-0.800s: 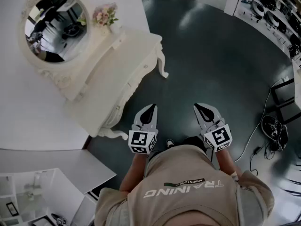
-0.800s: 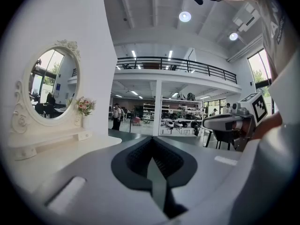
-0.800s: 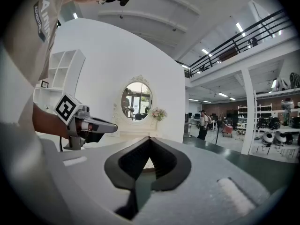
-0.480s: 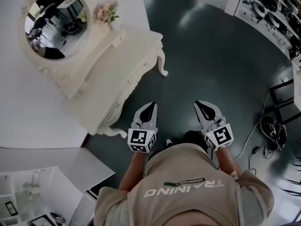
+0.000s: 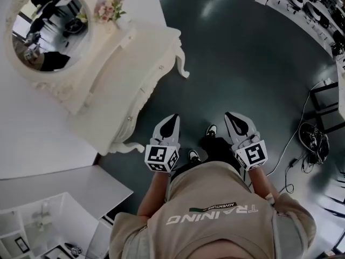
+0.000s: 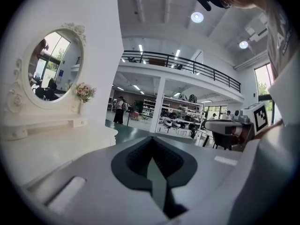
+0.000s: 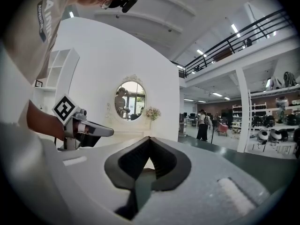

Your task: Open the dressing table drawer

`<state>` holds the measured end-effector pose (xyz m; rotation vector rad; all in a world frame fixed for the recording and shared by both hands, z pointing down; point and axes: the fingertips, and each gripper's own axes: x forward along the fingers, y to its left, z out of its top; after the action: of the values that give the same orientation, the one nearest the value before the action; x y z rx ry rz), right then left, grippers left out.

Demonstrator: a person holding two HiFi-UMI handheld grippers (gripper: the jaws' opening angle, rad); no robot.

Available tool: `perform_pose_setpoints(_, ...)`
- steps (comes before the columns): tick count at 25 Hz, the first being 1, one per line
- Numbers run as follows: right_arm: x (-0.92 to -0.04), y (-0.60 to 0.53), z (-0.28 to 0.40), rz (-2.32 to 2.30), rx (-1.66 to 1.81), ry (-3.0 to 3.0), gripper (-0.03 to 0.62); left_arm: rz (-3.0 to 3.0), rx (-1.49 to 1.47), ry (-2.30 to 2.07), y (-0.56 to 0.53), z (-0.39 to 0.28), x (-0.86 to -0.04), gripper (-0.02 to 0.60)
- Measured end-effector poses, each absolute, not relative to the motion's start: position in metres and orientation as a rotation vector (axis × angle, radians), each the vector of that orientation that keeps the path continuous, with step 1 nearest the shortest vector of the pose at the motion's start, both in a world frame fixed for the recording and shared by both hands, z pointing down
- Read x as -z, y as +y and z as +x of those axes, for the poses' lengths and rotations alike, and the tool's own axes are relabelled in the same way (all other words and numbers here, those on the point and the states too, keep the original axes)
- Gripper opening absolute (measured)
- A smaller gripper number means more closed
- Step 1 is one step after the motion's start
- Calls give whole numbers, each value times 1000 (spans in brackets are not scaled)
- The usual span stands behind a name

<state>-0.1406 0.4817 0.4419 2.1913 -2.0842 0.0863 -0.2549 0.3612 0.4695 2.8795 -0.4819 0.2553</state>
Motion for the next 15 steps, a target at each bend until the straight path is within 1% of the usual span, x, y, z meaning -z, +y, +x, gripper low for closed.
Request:
perform_pose_setpoints(6, -450, 445, -102, 2162, -108, -2125, 3, 2856, -302, -514, 323, -210, -465, 18)
perform_pose_setpoints(15, -450, 371, 15, 2267, -117, -2155, 3, 2899, -353, -571, 247, -112, -453, 18)
